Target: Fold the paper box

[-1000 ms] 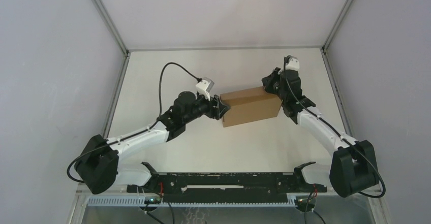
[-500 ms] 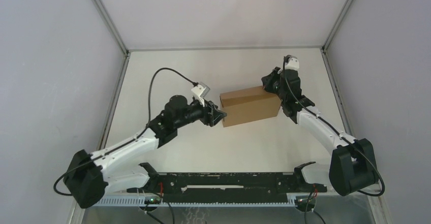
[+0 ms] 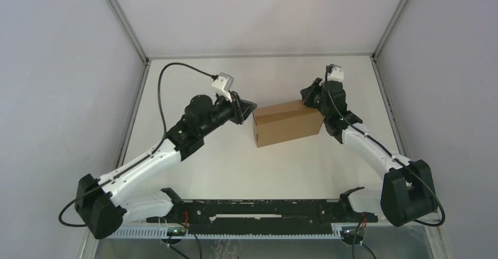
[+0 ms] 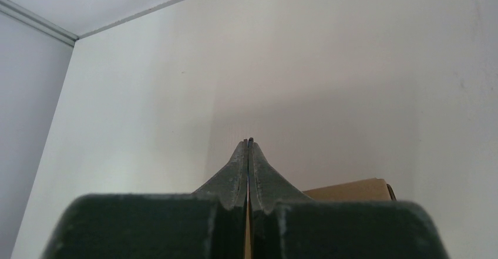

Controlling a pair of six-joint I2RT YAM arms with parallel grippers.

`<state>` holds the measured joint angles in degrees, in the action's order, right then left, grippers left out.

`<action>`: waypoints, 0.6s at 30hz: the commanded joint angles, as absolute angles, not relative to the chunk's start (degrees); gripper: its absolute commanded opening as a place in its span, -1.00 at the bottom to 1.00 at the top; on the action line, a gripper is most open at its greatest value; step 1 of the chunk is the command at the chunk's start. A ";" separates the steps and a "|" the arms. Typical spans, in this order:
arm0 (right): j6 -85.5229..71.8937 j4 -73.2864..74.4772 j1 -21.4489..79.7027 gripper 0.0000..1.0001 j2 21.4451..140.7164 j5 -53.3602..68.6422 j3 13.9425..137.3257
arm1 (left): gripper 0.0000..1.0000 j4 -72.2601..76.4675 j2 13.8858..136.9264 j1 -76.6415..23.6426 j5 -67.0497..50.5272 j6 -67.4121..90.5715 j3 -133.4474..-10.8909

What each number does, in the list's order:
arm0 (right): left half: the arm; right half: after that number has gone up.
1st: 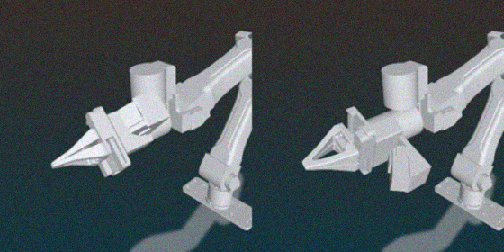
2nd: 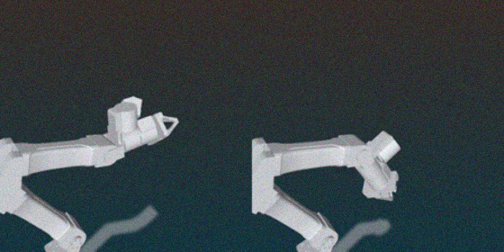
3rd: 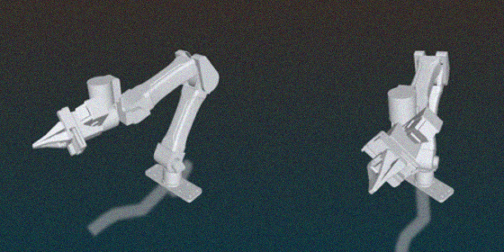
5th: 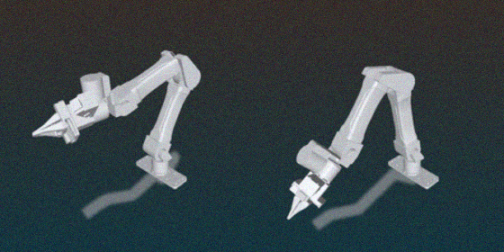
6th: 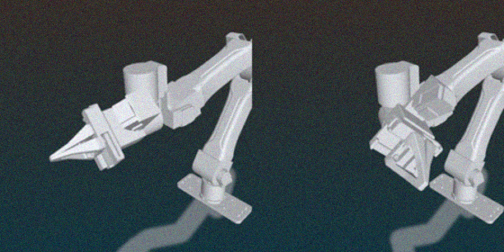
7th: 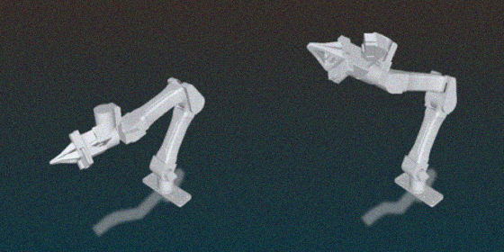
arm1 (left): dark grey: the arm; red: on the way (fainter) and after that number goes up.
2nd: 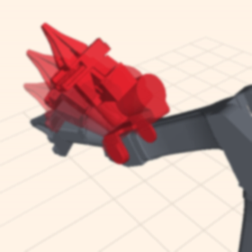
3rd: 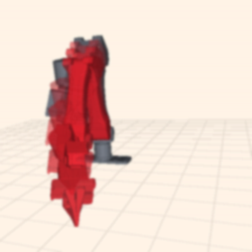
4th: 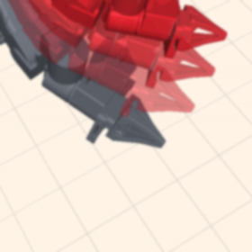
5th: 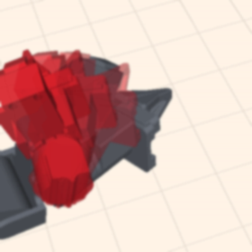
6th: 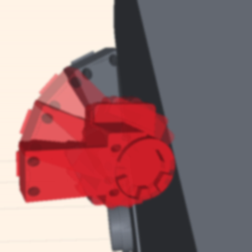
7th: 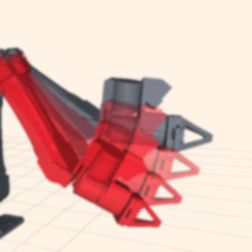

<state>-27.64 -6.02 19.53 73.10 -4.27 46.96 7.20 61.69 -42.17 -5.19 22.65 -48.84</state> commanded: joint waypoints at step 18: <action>-29.51 -3.95 20.87 -0.96 75.63 -3.82 43.07 | -0.81 23.58 68.31 -44.09 -5.04 37.21 -40.29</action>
